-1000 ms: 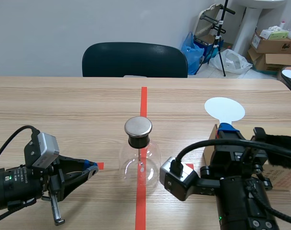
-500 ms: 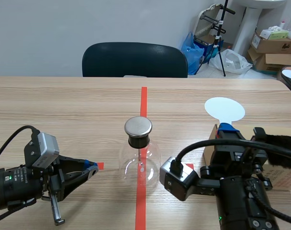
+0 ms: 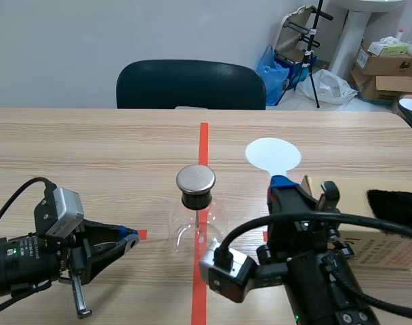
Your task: Do the electroscope experiment
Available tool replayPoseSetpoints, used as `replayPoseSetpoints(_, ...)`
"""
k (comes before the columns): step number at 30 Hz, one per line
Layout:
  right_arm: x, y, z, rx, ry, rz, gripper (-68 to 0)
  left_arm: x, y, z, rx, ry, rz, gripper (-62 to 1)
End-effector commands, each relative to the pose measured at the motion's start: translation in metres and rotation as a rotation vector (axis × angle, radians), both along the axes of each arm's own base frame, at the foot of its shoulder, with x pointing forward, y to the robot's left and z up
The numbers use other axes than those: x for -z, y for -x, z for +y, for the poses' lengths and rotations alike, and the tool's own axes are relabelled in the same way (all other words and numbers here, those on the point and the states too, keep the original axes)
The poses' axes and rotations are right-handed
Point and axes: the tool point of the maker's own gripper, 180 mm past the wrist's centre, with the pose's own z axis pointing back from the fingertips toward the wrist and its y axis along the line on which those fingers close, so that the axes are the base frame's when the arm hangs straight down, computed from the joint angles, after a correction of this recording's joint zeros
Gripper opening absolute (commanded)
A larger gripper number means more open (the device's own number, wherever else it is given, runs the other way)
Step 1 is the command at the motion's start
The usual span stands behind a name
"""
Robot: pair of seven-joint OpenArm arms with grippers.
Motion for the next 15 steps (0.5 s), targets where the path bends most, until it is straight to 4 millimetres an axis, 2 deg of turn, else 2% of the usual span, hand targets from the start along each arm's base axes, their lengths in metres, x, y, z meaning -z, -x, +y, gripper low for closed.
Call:
replayPoseSetpoints(1,-0.009,-0.002,0.004,-0.031,-0.008,-0.031,-66.5,-0.010,-0.004,-0.004,0.002,0.029,-0.027,-57.9)
replayPoseSetpoints(15,-0.007,0.023,0.056,-0.348,0.006,-0.023,-66.5,-0.010,-0.004,-0.004,0.002,0.029,-0.027,-57.9)
